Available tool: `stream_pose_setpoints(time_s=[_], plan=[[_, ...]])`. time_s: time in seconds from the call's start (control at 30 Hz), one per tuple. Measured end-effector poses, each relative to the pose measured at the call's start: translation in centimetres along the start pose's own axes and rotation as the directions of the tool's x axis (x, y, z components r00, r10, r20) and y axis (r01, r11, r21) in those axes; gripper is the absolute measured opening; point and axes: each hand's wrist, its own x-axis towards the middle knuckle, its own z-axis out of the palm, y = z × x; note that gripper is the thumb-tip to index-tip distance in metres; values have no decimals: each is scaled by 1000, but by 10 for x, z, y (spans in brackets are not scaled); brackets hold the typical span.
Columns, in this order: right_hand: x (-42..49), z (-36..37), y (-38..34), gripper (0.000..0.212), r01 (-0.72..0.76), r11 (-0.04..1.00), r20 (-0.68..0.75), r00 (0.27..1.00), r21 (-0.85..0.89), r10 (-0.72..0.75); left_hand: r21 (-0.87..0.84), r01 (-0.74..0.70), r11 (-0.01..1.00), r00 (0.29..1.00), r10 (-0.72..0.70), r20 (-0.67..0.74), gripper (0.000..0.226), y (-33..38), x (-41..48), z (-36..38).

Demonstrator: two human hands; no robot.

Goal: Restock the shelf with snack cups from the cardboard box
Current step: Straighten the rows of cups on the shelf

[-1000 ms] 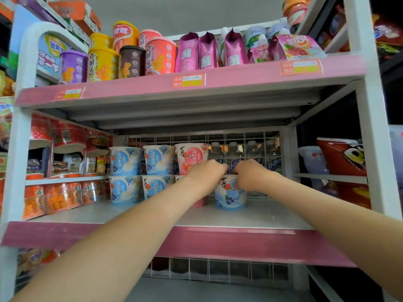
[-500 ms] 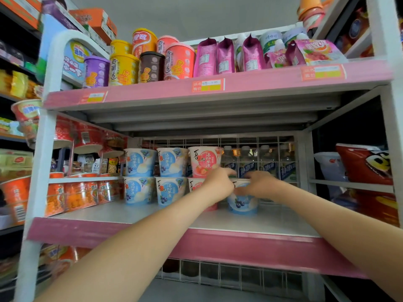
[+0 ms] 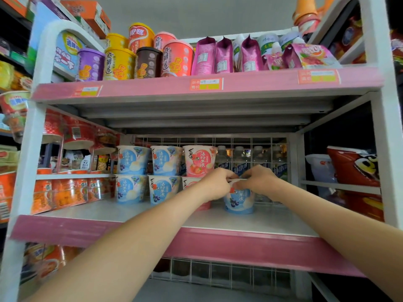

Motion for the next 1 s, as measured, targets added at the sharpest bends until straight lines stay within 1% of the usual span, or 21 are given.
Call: stream_pose_setpoints(time_s=[0.1, 0.13, 0.2, 0.23, 0.27, 0.33, 0.37, 0.43, 0.5, 0.57, 0.6, 0.63, 0.7, 0.77, 0.83, 0.9, 1.0], plan=[[2, 1, 1, 64, -24, 999, 63, 998, -29, 26, -48, 42, 998, 998, -45, -54, 48, 1, 6, 6], [4, 3, 2, 70, -47, 999, 86, 995, -16, 48, -112, 63, 992, 994, -72, -77, 50, -1, 9, 7], [7, 9, 5, 83, -101, 991, 126, 988, 82, 90, -337, 146, 930, 977, -188, -97, 54, -3, 14, 6], [8, 11, 7, 85, -112, 986, 132, 987, 125, 95, -429, 192, 882, 961, -258, -100, 55, -4, 16, 5], [8, 12, 8, 82, -109, 983, 132, 987, 150, 89, -467, 231, 854, 946, -309, -96, 55, -4, 17, 5], [7, 8, 10, 70, -94, 975, 124, 990, 199, 71, -427, 248, 870, 942, -320, -104, 54, -3, 16, 5], [6, 4, 10, 63, -97, 966, 124, 990, 239, 69, -394, 223, 892, 951, -288, -115, 55, -1, 14, 5], [0, -5, 9, 50, -118, 936, 126, 989, 330, 80, -299, 133, 945, 977, -176, -122, 53, 3, 10, 4], [-7, -11, 2, 37, -102, 925, 99, 993, 367, 70, -104, 41, 994, 989, -55, -139, 46, 7, 2, 0], [-18, -14, -11, 32, -37, 933, 52, 998, 358, 20, 109, -21, 994, 981, 42, -191, 36, 7, -9, -7], [-25, -15, -20, 31, -7, 934, 36, 999, 356, -7, 160, -35, 986, 971, 72, -227, 32, 8, -16, -12], [-31, -16, -28, 30, 22, 933, 23, 999, 358, -33, 179, -41, 983, 959, 89, -269, 30, 6, -24, -17], [-41, -17, -47, 29, 90, 932, -8, 996, 351, -93, 163, -50, 985, 929, 106, -354, 27, 2, -41, -33], [-49, -16, -70, 27, 149, 927, -31, 989, 344, -147, 142, -50, 989, 914, 102, -391, 25, -6, -56, -56], [-52, -8, -98, 27, 202, 917, -39, 979, 345, -201, 192, -13, 981, 909, 92, -408, 26, -17, -70, -82], [-53, 7, -126, 28, 266, 914, -41, 963, 307, -267, 246, 36, 969, 901, 75, -427, 23, -32, -83, -108], [-51, 33, -168, 30, 350, 890, -34, 934, 291, -356, 266, 109, 958, 873, 35, -486, 15, -65, -101, -141]])
